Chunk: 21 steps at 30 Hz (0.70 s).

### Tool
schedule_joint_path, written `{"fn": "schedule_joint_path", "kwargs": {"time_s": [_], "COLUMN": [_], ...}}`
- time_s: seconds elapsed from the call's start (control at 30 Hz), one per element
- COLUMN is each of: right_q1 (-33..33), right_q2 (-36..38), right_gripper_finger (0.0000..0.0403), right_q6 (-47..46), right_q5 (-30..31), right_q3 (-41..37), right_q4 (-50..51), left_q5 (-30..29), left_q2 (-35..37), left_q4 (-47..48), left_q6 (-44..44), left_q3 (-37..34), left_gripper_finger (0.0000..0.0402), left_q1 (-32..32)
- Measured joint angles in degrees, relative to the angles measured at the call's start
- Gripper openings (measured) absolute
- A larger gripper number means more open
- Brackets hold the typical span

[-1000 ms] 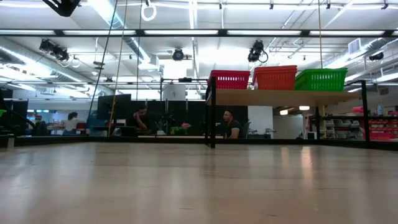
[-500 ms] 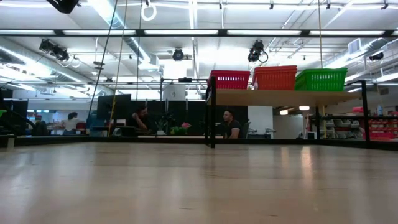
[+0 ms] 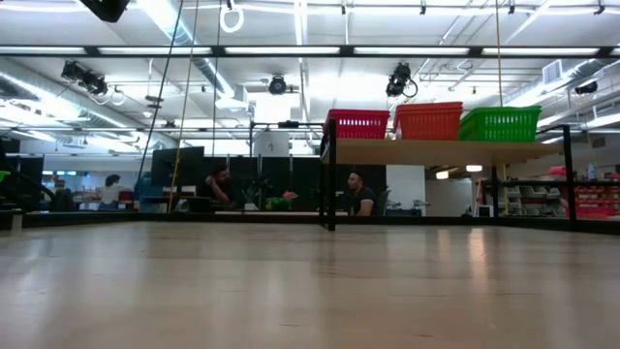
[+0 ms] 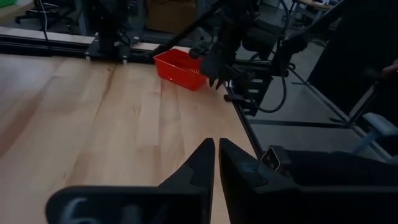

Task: Stack baskets on shelf by color
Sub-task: Stack the red bin on top of the red bin on the shelf

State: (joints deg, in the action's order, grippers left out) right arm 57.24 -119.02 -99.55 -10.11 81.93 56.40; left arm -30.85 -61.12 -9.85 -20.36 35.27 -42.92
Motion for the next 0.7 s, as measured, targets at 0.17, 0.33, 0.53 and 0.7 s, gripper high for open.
{"fn": "schedule_joint_path", "kwargs": {"time_s": [0.17,0.33,0.53,0.7], "right_q1": [-1.58,-5.03,-10.2,-14.9], "right_q2": [0.0,0.0,0.0,0.0], "right_gripper_finger": [0.001,0.0009,0.0006,0.0004], "right_q6": [4.63,10.48,19.7,26.73], "right_q5": [-0.86,-1.55,-1.23,3.04], "right_q3": [0.49,2.24,6.86,13.06], "right_q4": [0.06,2.28,10.89,18.54], "left_q5": [0.0,0.0,0.0,0.02], "left_q2": [0.0,0.0,0.0,0.0], "left_q4": [-0.02,-0.26,-0.82,-0.87], "left_q6": [0.04,0.07,0.17,0.17], "left_q3": [0.0,0.0,0.0,0.0], "left_gripper_finger": [0.0029,0.0033,0.0034,0.0031], "left_q1": [0.0,0.0,0.0,0.0]}}
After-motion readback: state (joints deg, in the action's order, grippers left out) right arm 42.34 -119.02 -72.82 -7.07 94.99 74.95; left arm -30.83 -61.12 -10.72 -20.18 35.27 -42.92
